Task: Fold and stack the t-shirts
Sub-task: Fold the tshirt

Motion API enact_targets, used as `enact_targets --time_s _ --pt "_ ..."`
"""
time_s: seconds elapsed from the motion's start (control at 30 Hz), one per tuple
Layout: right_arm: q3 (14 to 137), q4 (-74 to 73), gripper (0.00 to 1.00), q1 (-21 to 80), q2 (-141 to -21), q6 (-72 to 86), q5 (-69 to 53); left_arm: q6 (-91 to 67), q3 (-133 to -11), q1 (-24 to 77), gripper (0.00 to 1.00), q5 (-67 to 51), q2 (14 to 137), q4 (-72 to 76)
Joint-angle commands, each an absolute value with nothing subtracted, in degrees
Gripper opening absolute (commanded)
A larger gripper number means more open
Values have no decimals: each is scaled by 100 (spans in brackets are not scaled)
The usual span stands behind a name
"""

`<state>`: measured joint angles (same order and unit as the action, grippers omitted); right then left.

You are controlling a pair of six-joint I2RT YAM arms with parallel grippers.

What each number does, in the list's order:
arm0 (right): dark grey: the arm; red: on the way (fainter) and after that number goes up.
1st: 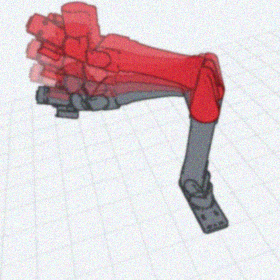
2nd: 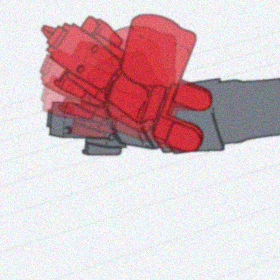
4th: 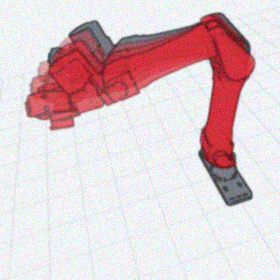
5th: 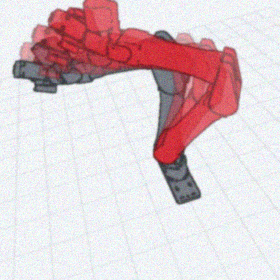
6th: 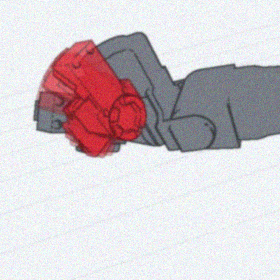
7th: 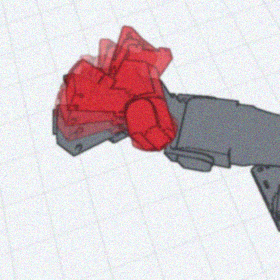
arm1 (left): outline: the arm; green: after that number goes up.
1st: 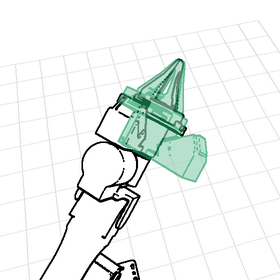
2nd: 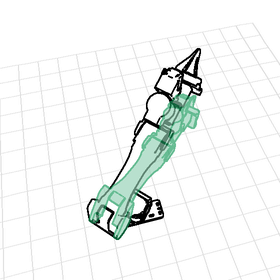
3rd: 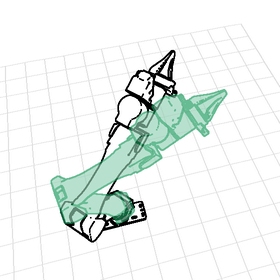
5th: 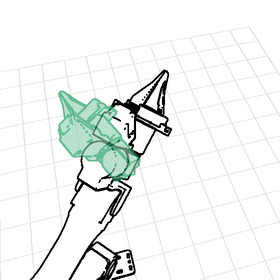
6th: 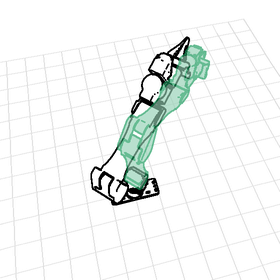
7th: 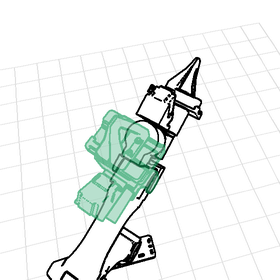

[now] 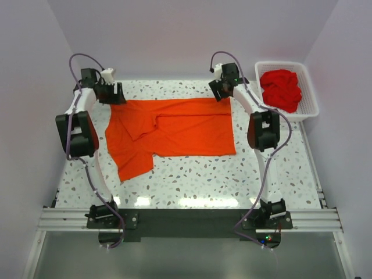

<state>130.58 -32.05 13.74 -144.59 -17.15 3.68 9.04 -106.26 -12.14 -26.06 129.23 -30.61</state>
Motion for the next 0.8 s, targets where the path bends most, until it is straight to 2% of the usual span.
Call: enact_targets --time_s 0.0,0.07,0.1,0.13,0.3,0.43,0.5,0.57,0.67,0.7,0.77 --pt "12772 -2742 69 1397 -12826 -1617 -385 1528 -10389 -1230 81 -3392 11193 -2381" --pt "12227 -2602 83 1432 -12377 -1652 -858 1896 -10284 -1265 96 -3620 10847 -2548" --pt "11930 -2584 89 1450 -11931 -1731 -1061 1951 -10214 -1274 100 -3673 10532 -2645" --pt "11779 -2593 98 1459 -11744 -1714 -1229 1995 -10135 -1266 100 -3709 10364 -2663" --pt "11022 -3135 99 1476 -10759 -2492 -2582 2142 -9133 -1266 100 -3647 9396 -2451" --pt "10627 -4836 99 1599 -10345 -3329 -2690 4082 -9045 -1266 100 -4260 9229 -4373" --pt "10303 -5368 99 1757 -10222 -3951 -2402 5051 -8536 -1274 100 -4350 9010 -5166" --pt "9425 -5616 96 1950 -9854 -4279 -2129 5770 -7871 -1274 99 -4421 8738 -5640" --pt "7940 -5117 83 2328 -9300 -4789 -1338 6081 -7094 -1274 91 -4342 8474 -5826" --pt "7632 -4793 73 2407 -9221 -4938 -1188 6239 -6971 -1266 89 -4359 8464 -5966" --pt "7033 -4563 63 2505 -9202 -5105 -853 6644 -6716 -1222 83 -4325 8499 -6274"
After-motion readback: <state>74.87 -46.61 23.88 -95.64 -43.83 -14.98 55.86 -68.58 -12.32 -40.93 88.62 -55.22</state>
